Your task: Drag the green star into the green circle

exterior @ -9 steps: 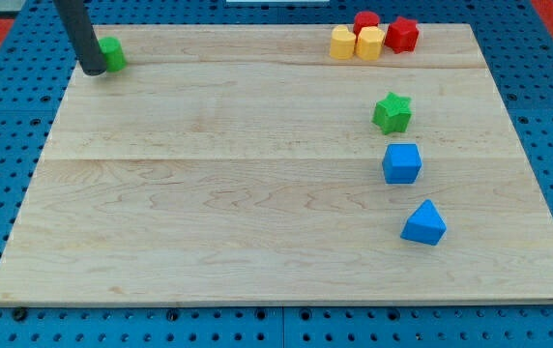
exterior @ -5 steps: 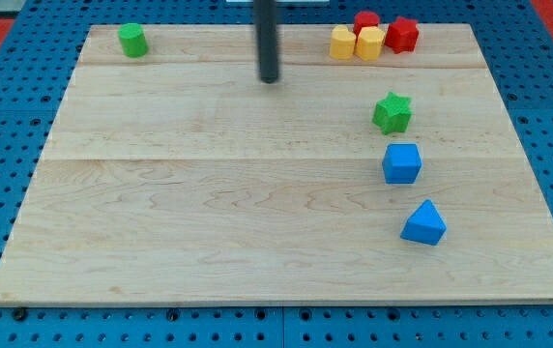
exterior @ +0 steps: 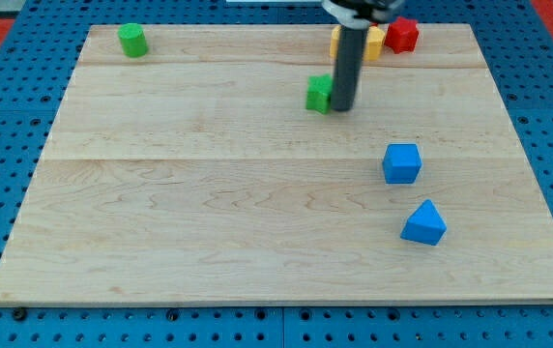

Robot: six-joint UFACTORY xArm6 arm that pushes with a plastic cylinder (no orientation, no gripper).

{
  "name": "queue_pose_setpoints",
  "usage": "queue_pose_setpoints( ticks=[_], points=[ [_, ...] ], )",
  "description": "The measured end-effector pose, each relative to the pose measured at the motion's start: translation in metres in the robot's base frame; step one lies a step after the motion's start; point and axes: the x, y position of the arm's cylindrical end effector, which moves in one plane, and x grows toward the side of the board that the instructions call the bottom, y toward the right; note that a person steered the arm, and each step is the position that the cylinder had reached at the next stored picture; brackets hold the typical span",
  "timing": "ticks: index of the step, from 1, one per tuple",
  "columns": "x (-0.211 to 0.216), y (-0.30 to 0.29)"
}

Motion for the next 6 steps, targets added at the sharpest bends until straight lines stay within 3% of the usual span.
queue_pose_setpoints(
  ticks=[1, 2, 6],
  points=[
    [-0.038, -0.085],
    [-0.068, -0.134],
    [-0.111, -0.081]
  ],
)
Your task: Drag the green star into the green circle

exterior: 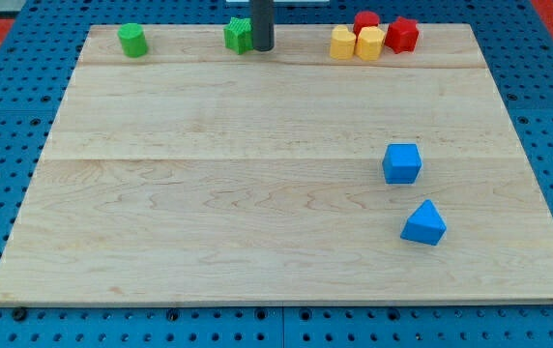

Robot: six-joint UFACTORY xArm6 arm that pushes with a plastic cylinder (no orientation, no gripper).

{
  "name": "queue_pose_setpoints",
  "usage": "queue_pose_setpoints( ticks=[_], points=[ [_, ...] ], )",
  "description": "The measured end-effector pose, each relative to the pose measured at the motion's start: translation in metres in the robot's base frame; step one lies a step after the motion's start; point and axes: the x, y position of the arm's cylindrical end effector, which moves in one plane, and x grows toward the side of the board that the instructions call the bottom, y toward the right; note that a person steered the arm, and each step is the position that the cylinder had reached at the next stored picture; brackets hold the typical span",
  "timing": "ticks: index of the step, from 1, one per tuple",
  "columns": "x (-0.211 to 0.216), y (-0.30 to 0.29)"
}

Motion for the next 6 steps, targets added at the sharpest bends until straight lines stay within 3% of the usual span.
queue_pose_setpoints(
  ticks=[1, 3, 4, 5, 6],
  points=[
    [-0.022, -0.001],
    [-0.023, -0.118],
    [-0.023, -0.118],
    [0.029, -0.048],
    [0.118, 0.011]
  ],
)
